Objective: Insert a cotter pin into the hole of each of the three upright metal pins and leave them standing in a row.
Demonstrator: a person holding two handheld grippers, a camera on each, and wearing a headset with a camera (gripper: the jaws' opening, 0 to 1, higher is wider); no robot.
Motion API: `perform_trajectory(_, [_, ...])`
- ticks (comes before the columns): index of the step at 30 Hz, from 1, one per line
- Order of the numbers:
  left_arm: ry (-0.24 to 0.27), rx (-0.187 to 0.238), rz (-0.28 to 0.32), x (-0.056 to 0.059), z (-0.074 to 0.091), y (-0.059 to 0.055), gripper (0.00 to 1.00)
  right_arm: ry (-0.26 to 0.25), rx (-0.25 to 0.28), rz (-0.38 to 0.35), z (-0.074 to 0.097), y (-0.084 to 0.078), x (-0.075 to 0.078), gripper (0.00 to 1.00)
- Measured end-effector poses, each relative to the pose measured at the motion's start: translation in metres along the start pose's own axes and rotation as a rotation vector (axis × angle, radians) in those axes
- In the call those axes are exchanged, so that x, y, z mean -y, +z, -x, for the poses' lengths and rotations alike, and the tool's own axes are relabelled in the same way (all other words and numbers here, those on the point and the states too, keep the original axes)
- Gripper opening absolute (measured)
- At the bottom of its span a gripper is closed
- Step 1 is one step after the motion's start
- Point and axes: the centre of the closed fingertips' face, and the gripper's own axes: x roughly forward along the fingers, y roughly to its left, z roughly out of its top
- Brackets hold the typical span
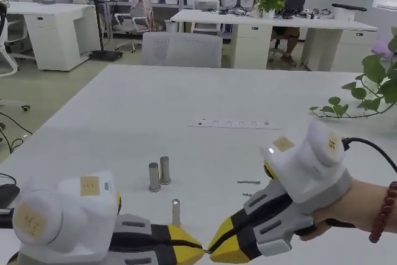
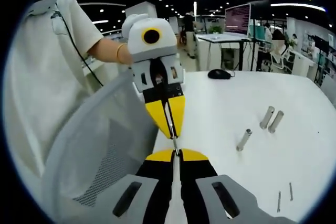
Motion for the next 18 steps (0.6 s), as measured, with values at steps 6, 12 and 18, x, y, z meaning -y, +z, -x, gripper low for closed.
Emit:
perform_trajectory(6, [0.055, 0.024, 0.011, -0.007, 0.002, 0.000, 0.02, -0.037, -0.044, 0.045, 0.000, 0.001, 0.003, 0.04])
perform_trajectory(12, [0.096, 0.023, 0.023, -0.012, 0.005, -0.002, 0.07, -0.073, -0.079, 0.065, 0.001, -0.004, 0.009, 0.04])
perform_trajectory(18, [0.133, 0.034, 0.054, -0.017, 0.009, -0.003, 0.17, -0.111, -0.093, 0.063, 0.005, -0.008, 0.015, 0.04])
